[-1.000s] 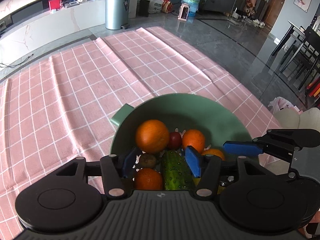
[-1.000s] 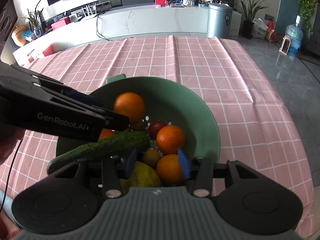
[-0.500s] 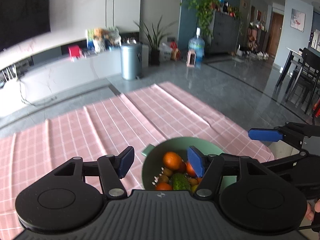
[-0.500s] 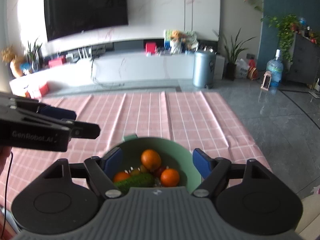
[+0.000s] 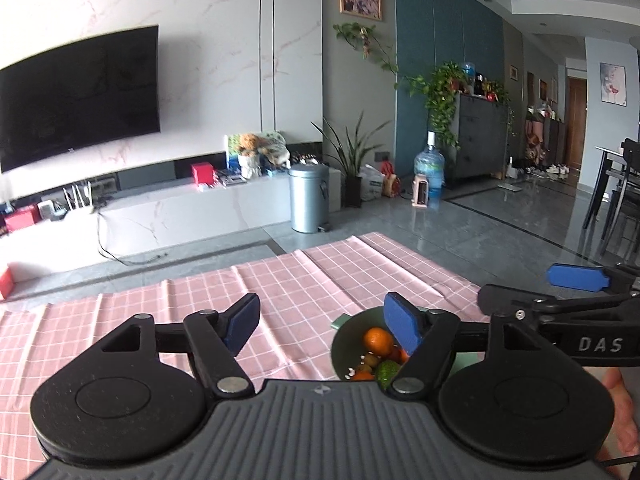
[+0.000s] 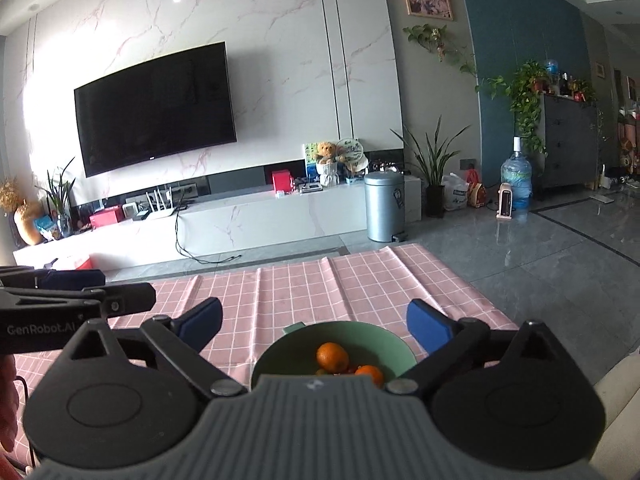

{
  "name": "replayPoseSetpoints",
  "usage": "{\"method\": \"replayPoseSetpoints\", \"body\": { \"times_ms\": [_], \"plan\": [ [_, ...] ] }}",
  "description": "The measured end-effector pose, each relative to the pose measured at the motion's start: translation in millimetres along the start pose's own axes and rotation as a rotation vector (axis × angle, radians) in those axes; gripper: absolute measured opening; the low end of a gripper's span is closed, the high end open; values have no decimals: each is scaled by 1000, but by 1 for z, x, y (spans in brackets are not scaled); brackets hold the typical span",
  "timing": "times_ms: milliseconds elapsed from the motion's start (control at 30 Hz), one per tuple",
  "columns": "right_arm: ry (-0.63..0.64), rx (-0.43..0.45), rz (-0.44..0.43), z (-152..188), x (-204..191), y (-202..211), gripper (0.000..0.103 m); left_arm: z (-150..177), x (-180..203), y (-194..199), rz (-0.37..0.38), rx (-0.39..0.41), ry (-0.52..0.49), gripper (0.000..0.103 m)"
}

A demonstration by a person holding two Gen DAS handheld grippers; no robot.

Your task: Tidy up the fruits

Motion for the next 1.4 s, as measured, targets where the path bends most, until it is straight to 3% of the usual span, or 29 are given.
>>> {"method": "replayPoseSetpoints", "body": {
  "times_ms": [133,267,567,833,1400],
  "plan": [
    [18,45,27,14,-10,15,97,12,1,7,-77,67,-27,91],
    [49,88,72,28,-18,25,98,26,4,9,-127,75,-55,98],
    [83,-9,120,61,-14,10,98,61,10,-6,-153,-33,-86,101],
    [69,-56,117,85,-4,-4,98,86,-1,-15,-177,-80,-92,101],
    [46,-106,109,94,-5,-18,98,110,-8,-30,-186,-217,-79,101]
  ]
}}
Point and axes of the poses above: each gripper's, at about its wrist camera, not at the fingertips, and y roughly against the way its jaws point, x to its right, z to its underside, the point moved 4 cm from there along -y, roughly the way its jaws point, and after that the axes turned 11 degrees about -z, right-handed, at the moved point
